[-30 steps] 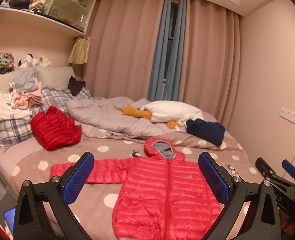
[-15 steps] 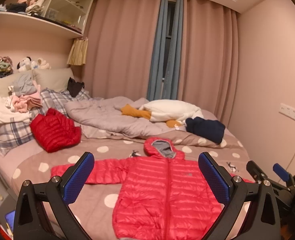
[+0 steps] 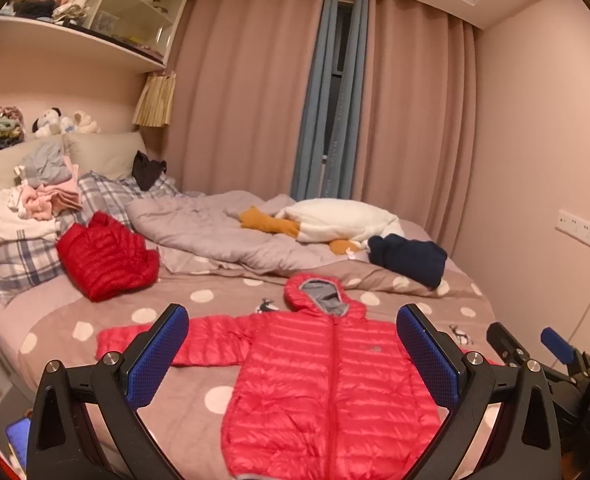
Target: Fold large clothes
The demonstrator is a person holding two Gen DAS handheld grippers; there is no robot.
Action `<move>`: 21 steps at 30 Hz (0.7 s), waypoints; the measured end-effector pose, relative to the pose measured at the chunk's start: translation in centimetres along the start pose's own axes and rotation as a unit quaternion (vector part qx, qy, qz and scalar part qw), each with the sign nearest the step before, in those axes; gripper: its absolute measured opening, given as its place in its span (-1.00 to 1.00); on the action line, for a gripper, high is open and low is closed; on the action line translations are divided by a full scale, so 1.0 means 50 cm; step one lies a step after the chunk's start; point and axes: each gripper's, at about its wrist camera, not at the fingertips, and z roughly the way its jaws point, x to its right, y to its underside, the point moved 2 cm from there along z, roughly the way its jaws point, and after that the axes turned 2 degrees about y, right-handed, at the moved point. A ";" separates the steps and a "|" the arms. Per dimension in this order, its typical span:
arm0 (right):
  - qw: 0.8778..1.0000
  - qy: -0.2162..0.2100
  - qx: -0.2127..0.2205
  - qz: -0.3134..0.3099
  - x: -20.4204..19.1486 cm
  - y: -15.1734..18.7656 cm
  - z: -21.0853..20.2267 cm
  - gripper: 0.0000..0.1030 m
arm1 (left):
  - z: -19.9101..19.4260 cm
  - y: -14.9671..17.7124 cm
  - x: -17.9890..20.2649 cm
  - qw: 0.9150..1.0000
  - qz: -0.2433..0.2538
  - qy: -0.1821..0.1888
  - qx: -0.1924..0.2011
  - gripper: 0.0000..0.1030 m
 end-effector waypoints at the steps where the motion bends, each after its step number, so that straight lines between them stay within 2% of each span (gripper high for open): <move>1: 1.000 0.002 0.002 0.000 0.000 -0.001 -0.002 1.00 | 0.003 0.000 0.001 1.000 -0.002 0.000 0.000 1.00; 21: 1.000 0.009 -0.005 -0.006 0.008 -0.001 0.002 1.00 | 0.007 0.005 -0.009 1.000 -0.019 0.012 -0.011 1.00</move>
